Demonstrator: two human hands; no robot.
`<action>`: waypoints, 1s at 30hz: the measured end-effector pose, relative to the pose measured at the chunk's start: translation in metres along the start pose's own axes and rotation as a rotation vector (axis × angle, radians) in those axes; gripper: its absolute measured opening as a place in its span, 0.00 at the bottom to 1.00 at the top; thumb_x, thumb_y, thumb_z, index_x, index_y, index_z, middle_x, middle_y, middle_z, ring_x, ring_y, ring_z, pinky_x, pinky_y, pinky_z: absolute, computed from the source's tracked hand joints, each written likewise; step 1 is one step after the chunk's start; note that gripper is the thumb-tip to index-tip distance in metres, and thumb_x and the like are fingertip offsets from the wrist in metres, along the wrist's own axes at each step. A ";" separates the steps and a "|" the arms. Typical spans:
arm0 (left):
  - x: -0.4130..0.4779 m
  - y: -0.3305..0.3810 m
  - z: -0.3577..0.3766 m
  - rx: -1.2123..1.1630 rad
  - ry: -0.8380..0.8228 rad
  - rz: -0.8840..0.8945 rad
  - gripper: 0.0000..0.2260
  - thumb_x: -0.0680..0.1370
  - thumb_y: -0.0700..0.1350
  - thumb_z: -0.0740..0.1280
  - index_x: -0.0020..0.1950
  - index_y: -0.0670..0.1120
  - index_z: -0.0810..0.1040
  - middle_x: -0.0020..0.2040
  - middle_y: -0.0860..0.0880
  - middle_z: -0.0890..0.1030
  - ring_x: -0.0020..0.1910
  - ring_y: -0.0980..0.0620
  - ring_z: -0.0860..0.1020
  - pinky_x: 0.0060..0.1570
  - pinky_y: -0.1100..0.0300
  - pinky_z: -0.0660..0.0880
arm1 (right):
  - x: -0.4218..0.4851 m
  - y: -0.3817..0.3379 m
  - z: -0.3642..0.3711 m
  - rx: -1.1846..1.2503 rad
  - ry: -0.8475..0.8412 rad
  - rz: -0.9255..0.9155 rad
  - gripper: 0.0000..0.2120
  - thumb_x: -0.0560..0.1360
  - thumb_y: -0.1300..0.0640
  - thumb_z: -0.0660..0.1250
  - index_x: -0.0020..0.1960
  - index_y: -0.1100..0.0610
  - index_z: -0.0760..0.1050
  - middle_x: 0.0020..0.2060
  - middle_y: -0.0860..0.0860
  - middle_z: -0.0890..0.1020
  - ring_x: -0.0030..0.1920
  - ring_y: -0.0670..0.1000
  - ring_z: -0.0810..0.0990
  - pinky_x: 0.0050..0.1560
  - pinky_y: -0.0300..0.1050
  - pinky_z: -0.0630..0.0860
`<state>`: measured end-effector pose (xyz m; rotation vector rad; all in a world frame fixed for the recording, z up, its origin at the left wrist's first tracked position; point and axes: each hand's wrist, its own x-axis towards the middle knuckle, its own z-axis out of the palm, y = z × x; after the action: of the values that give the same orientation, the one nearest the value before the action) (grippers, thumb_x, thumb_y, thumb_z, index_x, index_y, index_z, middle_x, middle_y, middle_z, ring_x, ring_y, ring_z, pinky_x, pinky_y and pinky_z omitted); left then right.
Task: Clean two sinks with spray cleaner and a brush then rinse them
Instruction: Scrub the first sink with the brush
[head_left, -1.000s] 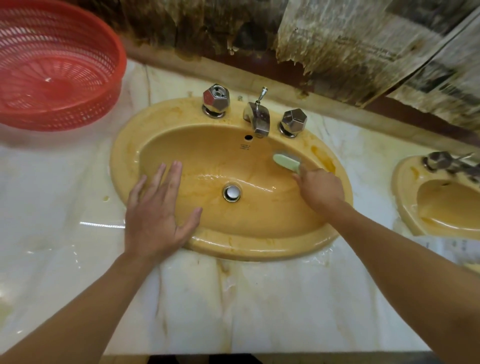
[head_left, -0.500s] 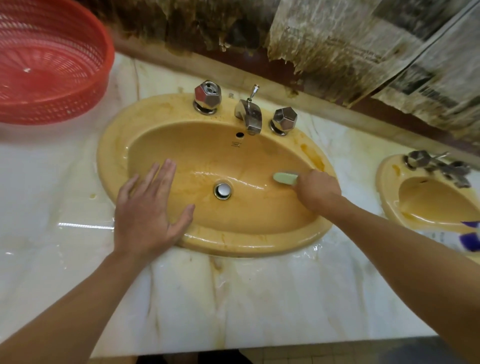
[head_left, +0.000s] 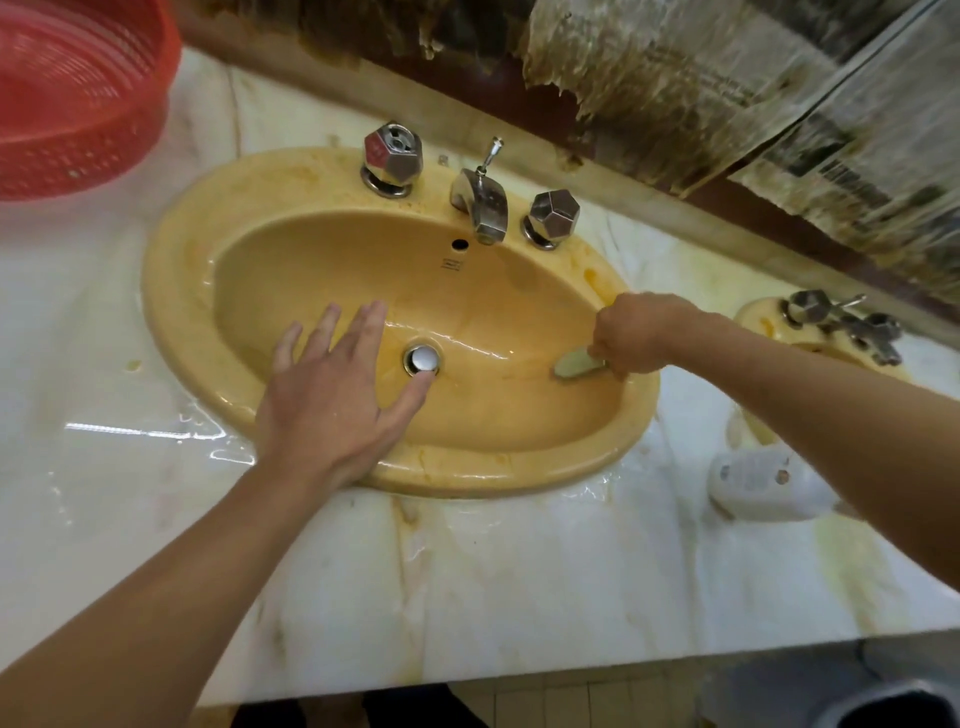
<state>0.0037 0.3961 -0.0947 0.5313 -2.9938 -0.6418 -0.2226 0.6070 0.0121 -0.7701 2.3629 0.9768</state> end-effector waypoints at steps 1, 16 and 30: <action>0.001 -0.001 0.000 0.012 -0.006 -0.010 0.39 0.77 0.72 0.42 0.82 0.51 0.50 0.80 0.52 0.63 0.82 0.49 0.53 0.78 0.46 0.50 | 0.000 0.000 0.000 -0.023 -0.041 -0.023 0.18 0.83 0.45 0.58 0.53 0.56 0.80 0.39 0.51 0.75 0.42 0.54 0.76 0.42 0.49 0.77; 0.001 0.004 -0.004 0.052 -0.110 -0.053 0.41 0.74 0.75 0.40 0.82 0.55 0.57 0.82 0.55 0.58 0.82 0.52 0.50 0.77 0.49 0.50 | -0.011 0.010 -0.007 0.222 -0.083 0.193 0.18 0.80 0.44 0.63 0.45 0.59 0.74 0.33 0.52 0.73 0.32 0.53 0.71 0.33 0.44 0.69; 0.001 0.005 -0.005 0.095 -0.121 -0.059 0.42 0.73 0.76 0.39 0.80 0.56 0.61 0.82 0.55 0.57 0.82 0.52 0.51 0.77 0.50 0.53 | -0.007 -0.002 0.003 0.209 0.007 0.203 0.20 0.80 0.42 0.62 0.44 0.59 0.75 0.36 0.52 0.75 0.33 0.51 0.73 0.35 0.45 0.74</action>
<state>0.0020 0.3982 -0.0884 0.6101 -3.1457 -0.5569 -0.2158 0.6106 0.0136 -0.4623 2.5356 0.7880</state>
